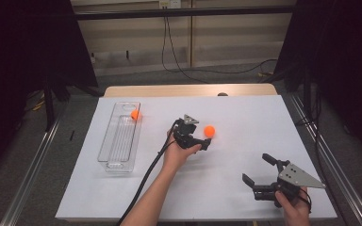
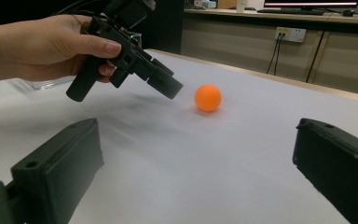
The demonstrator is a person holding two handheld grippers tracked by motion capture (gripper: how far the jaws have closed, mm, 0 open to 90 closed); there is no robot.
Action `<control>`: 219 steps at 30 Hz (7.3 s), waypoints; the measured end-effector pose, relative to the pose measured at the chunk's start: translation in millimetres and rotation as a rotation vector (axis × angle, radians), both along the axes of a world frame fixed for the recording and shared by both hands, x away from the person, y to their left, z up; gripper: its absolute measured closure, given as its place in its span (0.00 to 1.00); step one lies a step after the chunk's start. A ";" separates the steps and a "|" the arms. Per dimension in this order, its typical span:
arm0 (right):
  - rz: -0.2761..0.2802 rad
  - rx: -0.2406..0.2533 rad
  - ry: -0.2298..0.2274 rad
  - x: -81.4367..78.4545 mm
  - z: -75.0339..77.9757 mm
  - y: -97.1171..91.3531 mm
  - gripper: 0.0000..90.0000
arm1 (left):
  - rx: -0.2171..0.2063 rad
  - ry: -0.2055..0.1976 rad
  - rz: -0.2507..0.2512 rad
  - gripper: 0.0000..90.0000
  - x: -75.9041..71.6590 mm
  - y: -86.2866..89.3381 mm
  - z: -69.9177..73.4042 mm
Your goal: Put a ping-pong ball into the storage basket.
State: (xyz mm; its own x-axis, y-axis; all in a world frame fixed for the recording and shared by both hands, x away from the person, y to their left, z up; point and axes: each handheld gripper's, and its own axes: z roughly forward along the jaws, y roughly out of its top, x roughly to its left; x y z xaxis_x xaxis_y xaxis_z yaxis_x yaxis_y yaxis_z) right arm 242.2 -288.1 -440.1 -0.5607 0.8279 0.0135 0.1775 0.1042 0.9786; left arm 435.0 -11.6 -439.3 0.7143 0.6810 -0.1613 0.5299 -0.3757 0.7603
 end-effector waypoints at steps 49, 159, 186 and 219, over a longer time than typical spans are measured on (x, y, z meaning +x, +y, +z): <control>0.002 0.001 -0.003 -0.1 0.1 -0.2 0.01 | 0.019 -0.011 -0.003 0.12 9.8 -17.8 -1.3; 0.001 0.002 0.003 -0.1 -0.3 -2.7 0.01 | 0.032 0.014 -0.030 0.57 27.9 -37.1 -15.0; 0.006 -0.005 0.004 0.0 -0.7 0.9 0.01 | 0.000 0.053 -0.068 0.57 5.9 -18.9 -2.6; -0.006 -0.001 0.002 4.0 -2.1 1.2 0.01 | -0.009 0.038 -0.104 0.57 -8.7 -6.6 10.9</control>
